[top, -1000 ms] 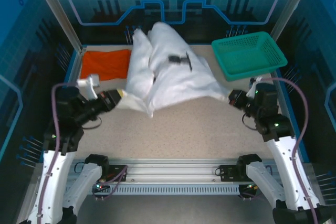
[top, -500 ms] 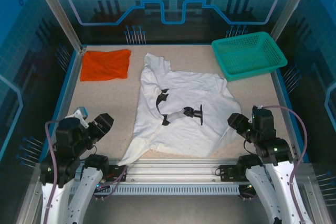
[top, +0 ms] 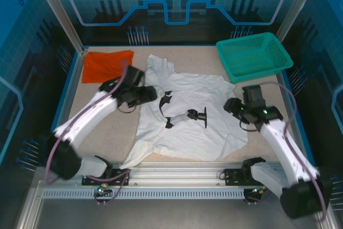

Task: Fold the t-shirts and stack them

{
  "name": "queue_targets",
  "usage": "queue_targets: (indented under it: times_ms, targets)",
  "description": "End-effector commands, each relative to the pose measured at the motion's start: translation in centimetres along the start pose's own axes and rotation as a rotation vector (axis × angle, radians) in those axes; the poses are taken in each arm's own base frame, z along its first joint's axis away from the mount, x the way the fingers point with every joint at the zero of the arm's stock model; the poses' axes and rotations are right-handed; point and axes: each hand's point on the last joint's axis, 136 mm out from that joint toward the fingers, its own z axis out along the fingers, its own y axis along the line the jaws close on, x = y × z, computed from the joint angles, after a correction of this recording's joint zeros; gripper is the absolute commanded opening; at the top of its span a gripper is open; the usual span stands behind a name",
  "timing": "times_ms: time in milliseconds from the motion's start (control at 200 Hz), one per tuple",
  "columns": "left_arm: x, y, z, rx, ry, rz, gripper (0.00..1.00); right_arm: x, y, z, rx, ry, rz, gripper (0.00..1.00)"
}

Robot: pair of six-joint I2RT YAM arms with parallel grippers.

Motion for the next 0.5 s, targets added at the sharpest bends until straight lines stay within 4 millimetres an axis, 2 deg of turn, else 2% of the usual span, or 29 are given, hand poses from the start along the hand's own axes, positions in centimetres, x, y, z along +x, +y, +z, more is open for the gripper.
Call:
queue_targets:
  times_ms: [0,135,285,370,495]
  targets:
    - [-2.4,-2.1,4.1,-0.104,-0.008,0.128,0.78,-1.4,3.9,1.5,-0.043,-0.008,-0.127,0.59]
    - [-5.0,-3.3,9.7,-0.192,0.014,0.118,0.78,-2.4,5.9,4.5,-0.026,-0.012,-0.145,0.59]
    - [-5.9,-4.8,14.7,-0.196,0.073,0.059,0.75,-3.3,7.3,7.7,-0.01,0.028,-0.144,0.58]
    - [-6.6,-4.4,15.6,-0.237,0.061,0.042,0.71,-3.8,8.0,9.2,0.0,0.044,-0.151,0.58]
    - [-7.4,-3.1,15.4,-0.294,0.018,0.025,0.69,-4.7,8.7,10.9,0.007,0.056,-0.156,0.59]
